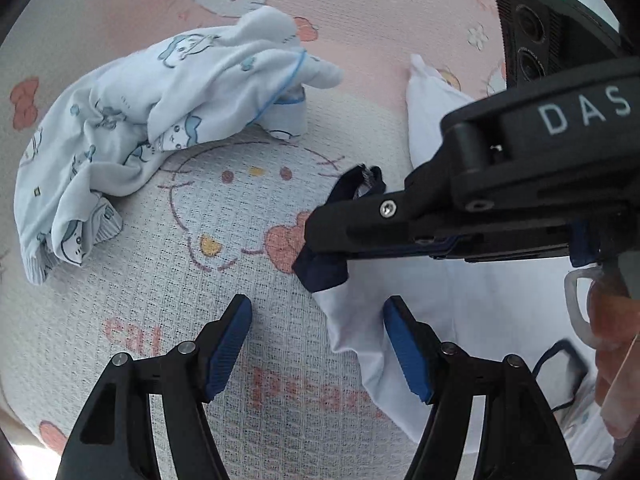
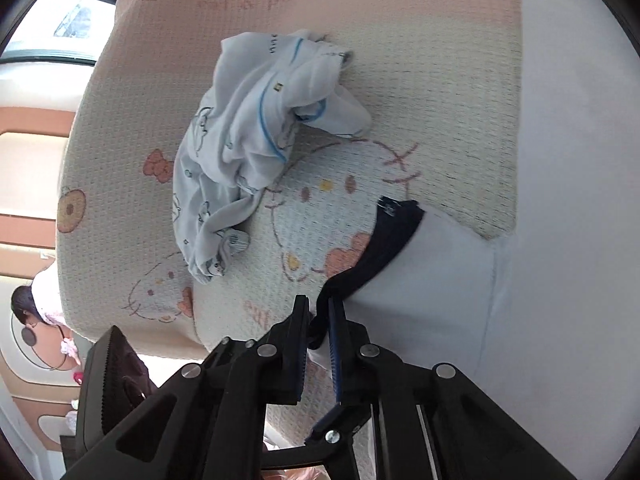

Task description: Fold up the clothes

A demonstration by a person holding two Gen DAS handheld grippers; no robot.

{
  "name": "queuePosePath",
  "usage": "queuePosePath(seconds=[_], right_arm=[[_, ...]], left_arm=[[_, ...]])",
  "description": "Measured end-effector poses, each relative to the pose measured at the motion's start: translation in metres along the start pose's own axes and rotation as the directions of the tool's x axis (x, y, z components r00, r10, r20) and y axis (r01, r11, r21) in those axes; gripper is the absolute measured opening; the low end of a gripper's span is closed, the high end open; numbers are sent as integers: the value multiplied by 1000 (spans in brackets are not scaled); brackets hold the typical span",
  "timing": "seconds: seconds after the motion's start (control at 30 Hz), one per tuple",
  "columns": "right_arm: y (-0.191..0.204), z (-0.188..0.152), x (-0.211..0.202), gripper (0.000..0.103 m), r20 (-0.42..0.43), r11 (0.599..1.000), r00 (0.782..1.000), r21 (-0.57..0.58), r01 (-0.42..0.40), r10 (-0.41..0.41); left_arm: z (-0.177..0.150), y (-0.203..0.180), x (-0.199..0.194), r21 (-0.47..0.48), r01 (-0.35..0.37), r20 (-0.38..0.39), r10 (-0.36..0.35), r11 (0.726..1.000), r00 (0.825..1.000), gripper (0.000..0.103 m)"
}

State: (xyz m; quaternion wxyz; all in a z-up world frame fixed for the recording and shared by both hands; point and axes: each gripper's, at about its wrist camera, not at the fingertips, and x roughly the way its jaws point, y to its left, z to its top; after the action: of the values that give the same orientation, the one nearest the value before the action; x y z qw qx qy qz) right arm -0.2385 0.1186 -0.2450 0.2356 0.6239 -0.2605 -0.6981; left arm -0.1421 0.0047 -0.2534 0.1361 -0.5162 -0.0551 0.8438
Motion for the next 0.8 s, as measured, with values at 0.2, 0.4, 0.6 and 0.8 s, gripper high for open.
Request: queuePosePath(seconds=[0.2,0.4,0.6,0.8], right_arm=[[19,11,-21,8,46,980,986,-108,166,-162],[-2,-2,-48,45,88,918,930,-148,367,-358],[-54,-21,-78,45,70,922,921,-41,386,-383],[-86,-48,-106,45,85,917,913,60,394,-398]], left_arm=[[11,16,0,-58,-30,-16,29,998,999,25],[9,16,-5,14,-99,13,99,995,995,10],[23,27,3,73,-319,31,317,945,948,8],[29,80,-24,-184,20,33,-14,983,999,8]])
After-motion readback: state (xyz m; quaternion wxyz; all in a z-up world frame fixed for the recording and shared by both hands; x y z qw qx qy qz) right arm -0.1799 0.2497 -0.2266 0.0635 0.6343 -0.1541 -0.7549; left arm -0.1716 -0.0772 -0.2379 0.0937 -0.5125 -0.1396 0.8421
